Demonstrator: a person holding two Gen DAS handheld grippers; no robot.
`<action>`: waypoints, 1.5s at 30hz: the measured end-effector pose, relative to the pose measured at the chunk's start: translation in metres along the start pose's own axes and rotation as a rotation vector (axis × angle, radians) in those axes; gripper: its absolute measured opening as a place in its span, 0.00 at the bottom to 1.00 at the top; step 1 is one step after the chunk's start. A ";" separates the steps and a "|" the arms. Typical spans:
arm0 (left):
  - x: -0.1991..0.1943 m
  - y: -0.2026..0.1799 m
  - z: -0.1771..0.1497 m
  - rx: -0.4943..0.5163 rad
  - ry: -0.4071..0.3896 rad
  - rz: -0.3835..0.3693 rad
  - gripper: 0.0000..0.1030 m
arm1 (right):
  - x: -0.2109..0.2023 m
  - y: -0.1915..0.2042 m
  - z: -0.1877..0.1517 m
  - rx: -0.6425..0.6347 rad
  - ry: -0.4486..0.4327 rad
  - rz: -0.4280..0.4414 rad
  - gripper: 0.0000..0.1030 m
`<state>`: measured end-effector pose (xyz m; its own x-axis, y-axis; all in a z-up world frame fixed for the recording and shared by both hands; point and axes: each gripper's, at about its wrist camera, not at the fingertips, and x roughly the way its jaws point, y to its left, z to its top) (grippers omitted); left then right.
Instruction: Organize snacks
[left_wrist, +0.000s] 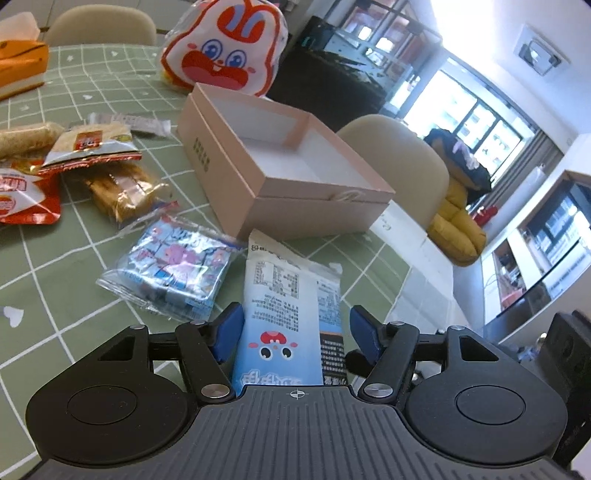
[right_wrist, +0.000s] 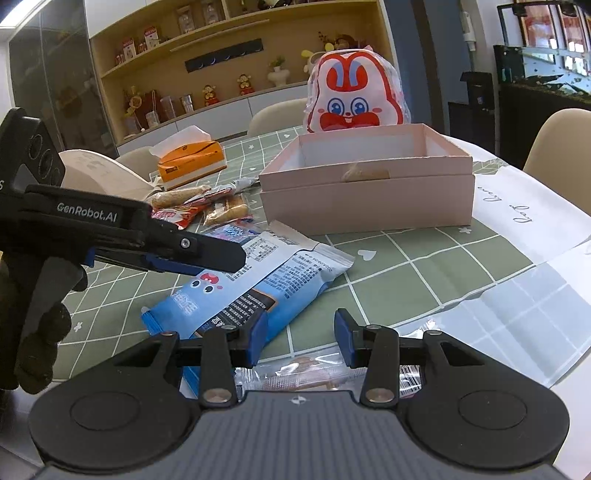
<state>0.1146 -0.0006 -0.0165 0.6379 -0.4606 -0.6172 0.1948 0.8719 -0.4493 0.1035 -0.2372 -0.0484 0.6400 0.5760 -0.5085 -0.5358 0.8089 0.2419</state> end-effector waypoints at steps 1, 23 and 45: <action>0.003 0.001 -0.001 0.002 0.012 0.005 0.67 | 0.000 0.000 0.000 0.000 0.000 0.002 0.40; -0.031 -0.008 0.003 -0.068 -0.042 -0.104 0.65 | 0.000 -0.004 0.000 0.004 -0.011 0.001 0.37; 0.015 -0.069 0.001 0.164 -0.013 0.045 0.43 | -0.003 -0.005 0.000 -0.030 -0.018 0.064 0.33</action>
<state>0.1113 -0.0677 0.0062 0.6583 -0.4195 -0.6250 0.2844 0.9074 -0.3095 0.1046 -0.2431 -0.0485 0.6133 0.6290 -0.4777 -0.5922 0.7664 0.2489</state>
